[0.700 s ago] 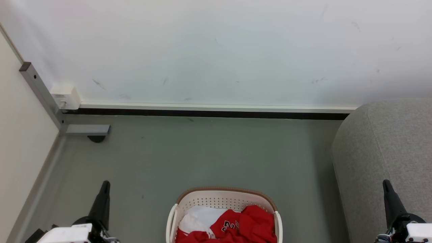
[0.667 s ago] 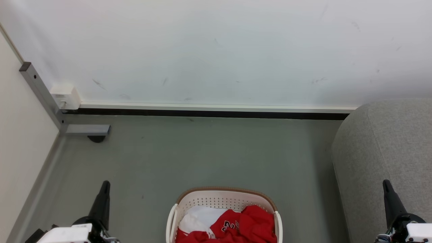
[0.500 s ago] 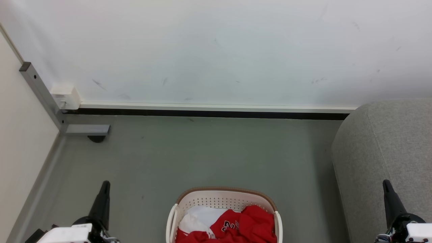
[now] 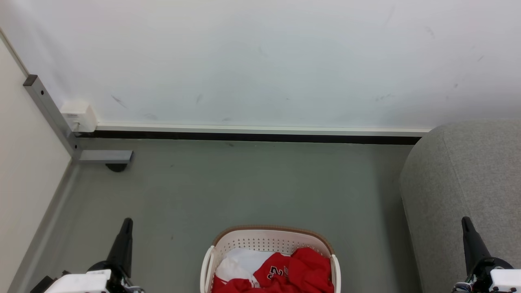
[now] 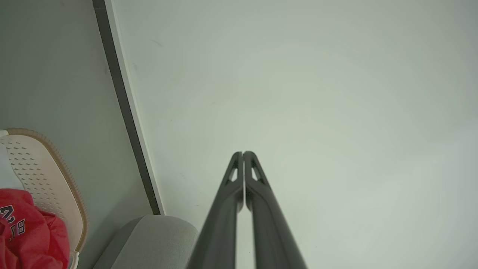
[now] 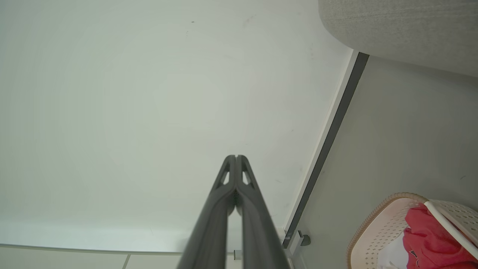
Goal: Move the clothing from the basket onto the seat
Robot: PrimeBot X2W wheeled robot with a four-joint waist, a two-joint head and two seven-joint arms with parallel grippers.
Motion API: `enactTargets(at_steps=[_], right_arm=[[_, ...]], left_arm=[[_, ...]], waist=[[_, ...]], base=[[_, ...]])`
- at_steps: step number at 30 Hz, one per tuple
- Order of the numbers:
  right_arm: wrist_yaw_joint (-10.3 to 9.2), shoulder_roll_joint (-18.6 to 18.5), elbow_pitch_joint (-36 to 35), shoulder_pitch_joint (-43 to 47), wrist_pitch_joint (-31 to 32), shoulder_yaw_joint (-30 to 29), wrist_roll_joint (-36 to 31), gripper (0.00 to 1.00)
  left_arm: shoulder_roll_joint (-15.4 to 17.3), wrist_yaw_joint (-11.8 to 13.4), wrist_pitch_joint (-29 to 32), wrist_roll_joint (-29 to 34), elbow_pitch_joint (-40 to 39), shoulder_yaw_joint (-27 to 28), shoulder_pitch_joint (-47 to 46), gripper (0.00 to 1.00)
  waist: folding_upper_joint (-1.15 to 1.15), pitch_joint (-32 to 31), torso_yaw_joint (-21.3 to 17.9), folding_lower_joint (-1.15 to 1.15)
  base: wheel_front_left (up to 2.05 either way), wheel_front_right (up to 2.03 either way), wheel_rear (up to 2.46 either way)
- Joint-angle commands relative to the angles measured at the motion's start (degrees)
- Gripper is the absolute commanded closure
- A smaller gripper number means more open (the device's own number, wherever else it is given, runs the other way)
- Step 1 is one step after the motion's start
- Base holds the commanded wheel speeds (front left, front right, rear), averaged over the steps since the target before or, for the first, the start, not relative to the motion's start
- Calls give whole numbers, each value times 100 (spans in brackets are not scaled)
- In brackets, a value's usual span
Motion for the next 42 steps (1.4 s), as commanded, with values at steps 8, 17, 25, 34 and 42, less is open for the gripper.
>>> enactTargets(at_steps=[8,17,25,34,42], right_arm=[[-13,-43,-27,-77,15,-7,-1,100],[-13,-42,-27,-76,15,-7,0,100],[-13,-43,-27,-76,15,-7,0,100],[-13,-43,-27,-76,15,-7,0,100],[-13,-43,-27,-76,15,-7,0,100]], left_arm=[[42,-25,18,-68,-20,7,-47,100],[42,-25,18,-68,-20,7,-47,100],[42,-25,18,-68,-20,6,-47,100],[42,-25,18,-68,-20,6,-47,100],[42,-25,18,-68,-20,6,-47,100]], waist=[[0,0,0,0],[0,0,0,0],[0,0,0,0],[0,0,0,0],[0,0,0,0]], base=[[0,0,0],[0,0,0],[0,0,0],[0,0,0],[0,0,0]])
